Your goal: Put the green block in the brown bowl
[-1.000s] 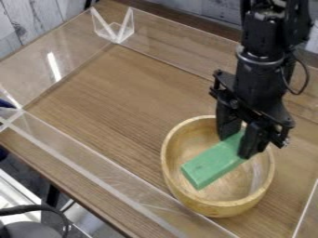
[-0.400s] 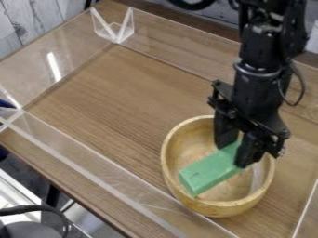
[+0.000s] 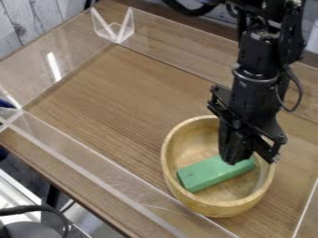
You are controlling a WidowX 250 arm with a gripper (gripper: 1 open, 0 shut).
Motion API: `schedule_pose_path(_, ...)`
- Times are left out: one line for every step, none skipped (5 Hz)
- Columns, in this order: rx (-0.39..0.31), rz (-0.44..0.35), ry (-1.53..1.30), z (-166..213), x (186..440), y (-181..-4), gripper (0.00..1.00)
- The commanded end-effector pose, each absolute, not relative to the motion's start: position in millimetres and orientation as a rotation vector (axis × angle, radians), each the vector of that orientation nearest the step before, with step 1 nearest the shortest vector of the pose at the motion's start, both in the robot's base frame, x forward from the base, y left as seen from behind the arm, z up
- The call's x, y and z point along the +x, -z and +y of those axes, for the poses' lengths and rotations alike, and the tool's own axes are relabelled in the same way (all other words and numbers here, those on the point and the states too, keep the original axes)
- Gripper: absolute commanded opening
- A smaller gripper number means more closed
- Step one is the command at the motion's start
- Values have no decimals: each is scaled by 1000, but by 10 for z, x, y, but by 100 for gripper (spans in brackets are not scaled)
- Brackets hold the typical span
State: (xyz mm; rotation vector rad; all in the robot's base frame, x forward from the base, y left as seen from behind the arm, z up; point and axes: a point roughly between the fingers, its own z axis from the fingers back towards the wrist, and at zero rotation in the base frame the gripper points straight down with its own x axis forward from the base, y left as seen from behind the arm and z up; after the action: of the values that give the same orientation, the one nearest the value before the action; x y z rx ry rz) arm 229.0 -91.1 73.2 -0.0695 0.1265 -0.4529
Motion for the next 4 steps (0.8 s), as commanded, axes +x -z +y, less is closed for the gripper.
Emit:
schedule_pose_path(-84,74,446,-917,2363,-894,100)
schedule_pose_path(-88,63,440,-904,2367,-965,100)
schedule_pose_path(-83,38,427,-887,2382,-1073,100)
schedule_pose_path(-77,-28,401,-823,2418,-1355,100)
